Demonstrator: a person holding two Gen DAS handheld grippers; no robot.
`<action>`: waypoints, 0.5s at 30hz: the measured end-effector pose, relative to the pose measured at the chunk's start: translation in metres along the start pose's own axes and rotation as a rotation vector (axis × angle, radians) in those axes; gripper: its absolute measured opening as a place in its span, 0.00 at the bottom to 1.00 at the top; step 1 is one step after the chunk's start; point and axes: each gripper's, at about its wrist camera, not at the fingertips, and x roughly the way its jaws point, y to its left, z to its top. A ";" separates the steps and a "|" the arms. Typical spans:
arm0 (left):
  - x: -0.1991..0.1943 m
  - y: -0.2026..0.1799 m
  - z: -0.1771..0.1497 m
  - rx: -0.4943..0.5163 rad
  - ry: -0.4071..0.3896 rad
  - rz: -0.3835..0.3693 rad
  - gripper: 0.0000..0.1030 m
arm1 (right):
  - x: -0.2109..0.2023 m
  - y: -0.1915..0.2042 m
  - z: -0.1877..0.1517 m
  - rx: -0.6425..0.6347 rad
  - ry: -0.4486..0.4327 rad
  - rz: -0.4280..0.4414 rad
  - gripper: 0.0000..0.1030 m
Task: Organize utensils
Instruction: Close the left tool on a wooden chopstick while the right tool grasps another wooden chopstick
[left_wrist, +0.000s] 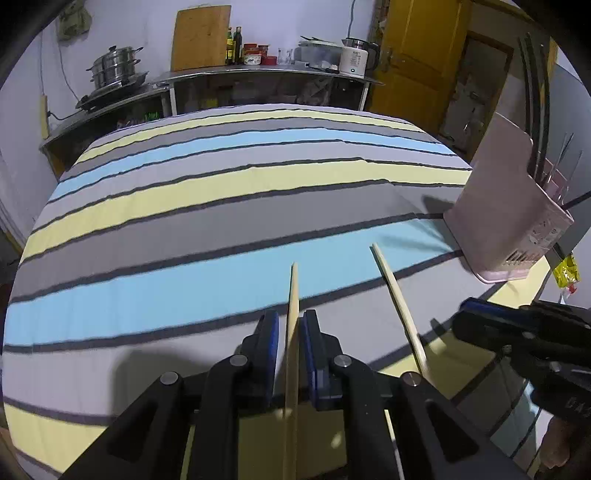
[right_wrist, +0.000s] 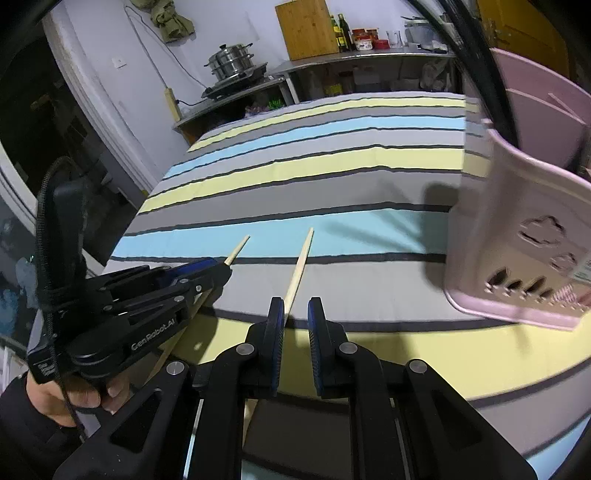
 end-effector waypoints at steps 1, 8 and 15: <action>0.001 0.000 0.002 0.004 -0.003 0.002 0.12 | 0.004 0.000 0.002 0.000 0.004 -0.002 0.13; 0.002 0.010 0.004 -0.044 -0.012 0.042 0.07 | 0.025 0.002 0.015 -0.004 0.022 -0.016 0.13; -0.001 0.029 0.003 -0.113 -0.017 0.052 0.07 | 0.042 0.004 0.023 -0.022 0.041 -0.054 0.13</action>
